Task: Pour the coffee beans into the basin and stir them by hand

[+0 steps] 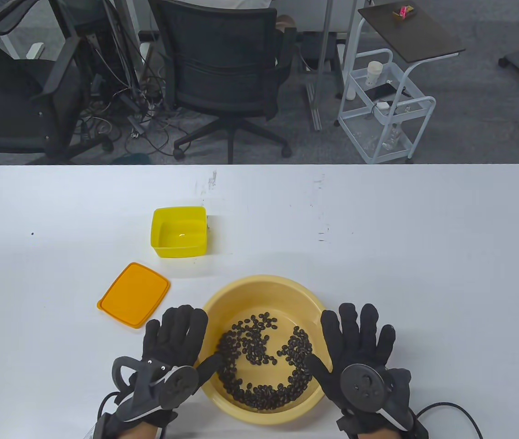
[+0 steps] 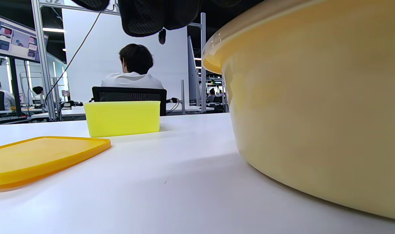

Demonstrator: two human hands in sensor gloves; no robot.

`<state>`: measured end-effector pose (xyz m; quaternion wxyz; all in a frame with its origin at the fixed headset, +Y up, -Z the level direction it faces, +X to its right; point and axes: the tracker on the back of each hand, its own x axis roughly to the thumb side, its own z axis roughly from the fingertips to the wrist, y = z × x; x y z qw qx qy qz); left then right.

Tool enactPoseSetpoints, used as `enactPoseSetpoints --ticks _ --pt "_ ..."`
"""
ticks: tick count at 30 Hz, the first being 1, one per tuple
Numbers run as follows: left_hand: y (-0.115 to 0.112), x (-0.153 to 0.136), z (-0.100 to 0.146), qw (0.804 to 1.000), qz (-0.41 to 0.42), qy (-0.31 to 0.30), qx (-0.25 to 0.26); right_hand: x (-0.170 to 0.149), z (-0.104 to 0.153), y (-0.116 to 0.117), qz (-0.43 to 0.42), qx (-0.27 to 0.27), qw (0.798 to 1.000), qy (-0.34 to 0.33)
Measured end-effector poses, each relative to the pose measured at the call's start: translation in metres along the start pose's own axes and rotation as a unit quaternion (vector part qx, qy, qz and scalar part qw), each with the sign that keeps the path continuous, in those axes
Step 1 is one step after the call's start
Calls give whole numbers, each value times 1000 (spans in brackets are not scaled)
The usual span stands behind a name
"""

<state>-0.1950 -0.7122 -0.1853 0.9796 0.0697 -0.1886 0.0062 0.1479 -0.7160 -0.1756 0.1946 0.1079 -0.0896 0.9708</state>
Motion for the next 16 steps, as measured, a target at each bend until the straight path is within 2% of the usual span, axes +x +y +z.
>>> enactPoseSetpoints --ticks 16 --pt "2 -1 3 1000 -6 5 0 6 5 -2 -10 -1 1000 -25"
